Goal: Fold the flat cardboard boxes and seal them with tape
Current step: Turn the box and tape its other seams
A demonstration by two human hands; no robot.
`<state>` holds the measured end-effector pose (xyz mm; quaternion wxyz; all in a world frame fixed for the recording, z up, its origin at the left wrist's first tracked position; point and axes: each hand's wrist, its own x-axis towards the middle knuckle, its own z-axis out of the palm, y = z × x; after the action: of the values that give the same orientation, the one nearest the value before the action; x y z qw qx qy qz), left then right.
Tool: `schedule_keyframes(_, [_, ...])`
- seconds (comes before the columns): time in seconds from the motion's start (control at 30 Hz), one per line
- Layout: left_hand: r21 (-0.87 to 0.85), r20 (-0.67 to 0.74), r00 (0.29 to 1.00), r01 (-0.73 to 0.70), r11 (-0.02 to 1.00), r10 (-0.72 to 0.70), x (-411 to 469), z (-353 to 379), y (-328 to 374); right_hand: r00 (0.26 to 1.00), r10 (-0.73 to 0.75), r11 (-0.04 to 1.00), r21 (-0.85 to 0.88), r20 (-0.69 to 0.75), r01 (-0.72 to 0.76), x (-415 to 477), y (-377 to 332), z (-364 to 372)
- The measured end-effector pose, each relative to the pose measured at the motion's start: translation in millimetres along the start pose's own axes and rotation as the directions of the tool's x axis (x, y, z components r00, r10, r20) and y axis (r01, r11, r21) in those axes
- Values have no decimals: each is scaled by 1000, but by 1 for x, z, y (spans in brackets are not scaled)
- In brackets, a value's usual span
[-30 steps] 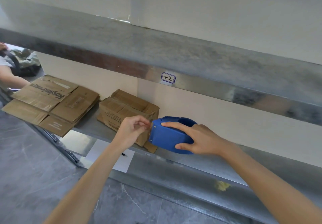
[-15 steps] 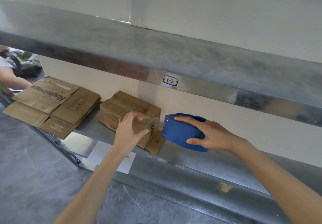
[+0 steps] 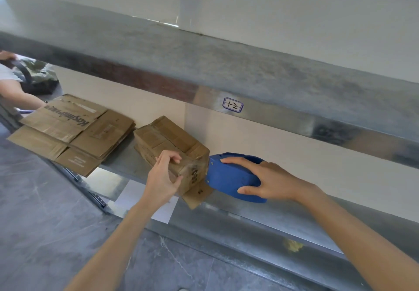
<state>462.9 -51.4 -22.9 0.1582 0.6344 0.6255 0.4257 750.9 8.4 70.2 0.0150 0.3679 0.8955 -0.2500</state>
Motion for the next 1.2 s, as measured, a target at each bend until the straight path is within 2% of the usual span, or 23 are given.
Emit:
schedule_keyframes(0.13, [-59, -12, 1000, -19, 998, 18, -7, -16, -5, 999, -37, 999, 3, 22, 37, 13, -7, -1])
schedule_keyframes(0.3, [-184, -73, 997, 17, 983, -31, -20, -29, 9, 998, -67, 998, -15, 15, 67, 16, -12, -9])
schedule_keyframes(0.5, [-352, -176, 946, 198, 915, -272, -38, -23, 17, 993, -104, 992, -61, 50, 107, 19, -18, -10])
schedule_keyframes(0.67, [-352, -194, 920, 260, 899, -341, -42, -23, 12, 990, -115, 988, -90, 86, 123, 26, -23, -10])
schedule_keyframes(0.93, [-296, -235, 908, 272, 916, -346, -44, -20, 10, 989, -119, 988, -88, 91, 127, 36, -21, -11])
schedule_keyframes(1.2, [-322, -221, 915, 259, 911, -338, -42, -12, 2, 988, -120, 987, -97, 99, 130, 42, -20, -10])
